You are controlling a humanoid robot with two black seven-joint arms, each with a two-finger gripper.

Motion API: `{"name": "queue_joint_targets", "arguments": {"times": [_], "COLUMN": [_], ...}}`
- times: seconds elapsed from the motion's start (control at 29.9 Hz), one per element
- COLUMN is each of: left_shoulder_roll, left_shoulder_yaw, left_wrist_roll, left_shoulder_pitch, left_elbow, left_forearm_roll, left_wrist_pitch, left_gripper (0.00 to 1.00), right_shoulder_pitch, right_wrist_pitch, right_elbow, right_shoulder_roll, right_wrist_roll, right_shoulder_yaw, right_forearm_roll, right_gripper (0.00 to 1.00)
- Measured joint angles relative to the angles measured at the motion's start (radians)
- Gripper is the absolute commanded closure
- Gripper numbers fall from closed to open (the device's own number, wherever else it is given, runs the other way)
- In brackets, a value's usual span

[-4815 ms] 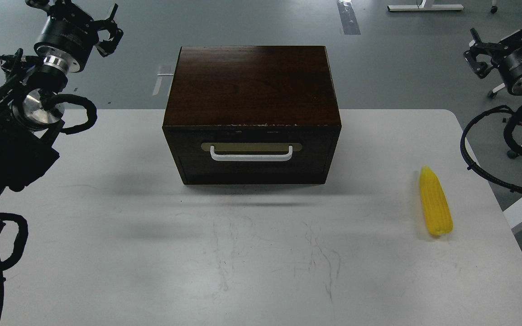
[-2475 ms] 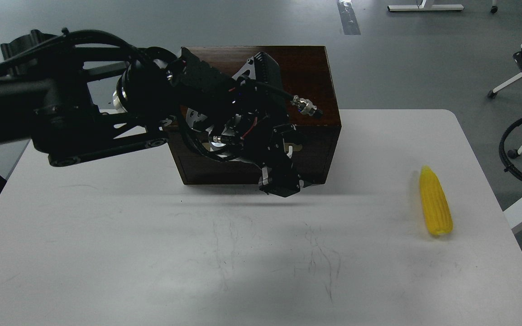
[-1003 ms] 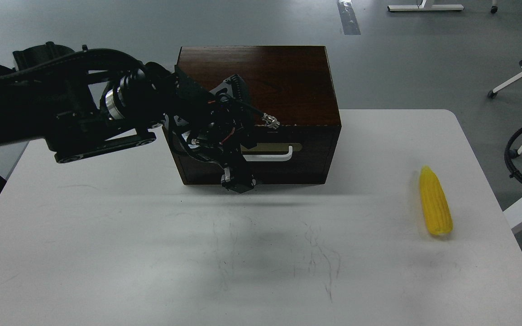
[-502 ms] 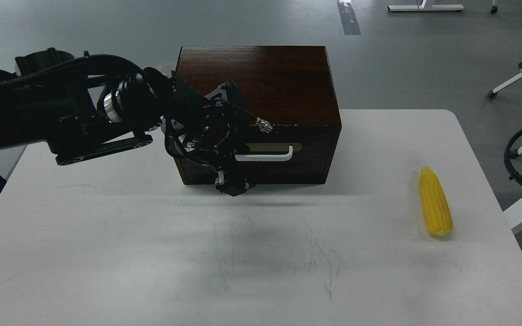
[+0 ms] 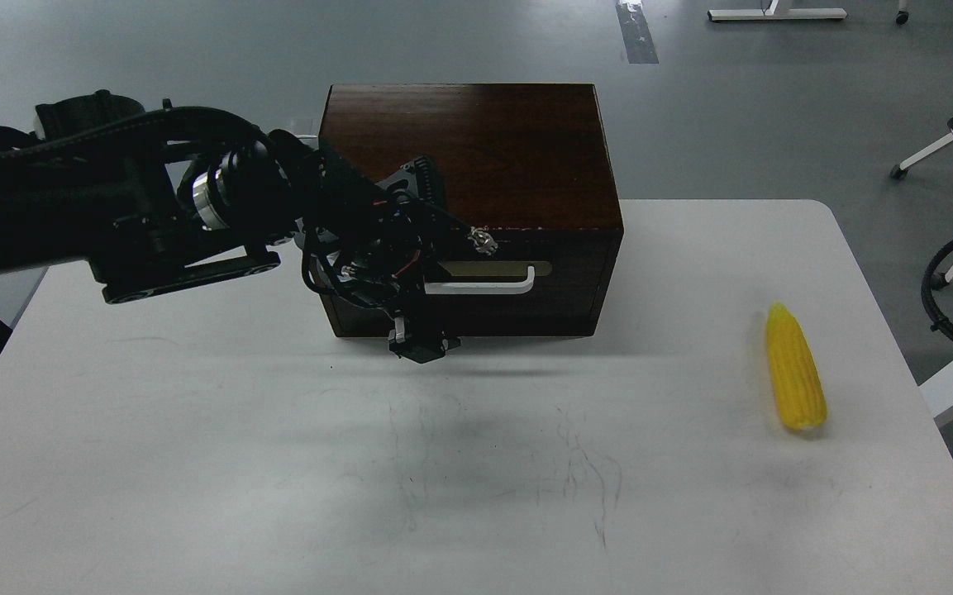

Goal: Put corn in drawer with both arms
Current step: 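Pull the drawer handle toward the robot with the left gripper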

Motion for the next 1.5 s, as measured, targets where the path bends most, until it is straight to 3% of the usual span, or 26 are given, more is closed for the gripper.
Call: {"name": "queue_joint_targets", "arguments": {"times": [1.5], "left_shoulder_roll": [0.026], "left_shoulder_yaw": [0.017], "left_wrist_roll": [-0.016], "left_shoulder_pitch": [-0.022], "left_elbow": [-0.113], "left_forearm_roll": [-0.003], "left_wrist_pitch": [0.0], "left_gripper": [0.14], "right_shoulder_pitch": [-0.003], "right_wrist_pitch": [0.0], "right_elbow": [-0.018], "right_shoulder_roll": [-0.026], "right_wrist_roll": [0.0], "right_shoulder_yaw": [0.0], "right_forearm_roll": [0.001], "right_gripper": [0.0]}}
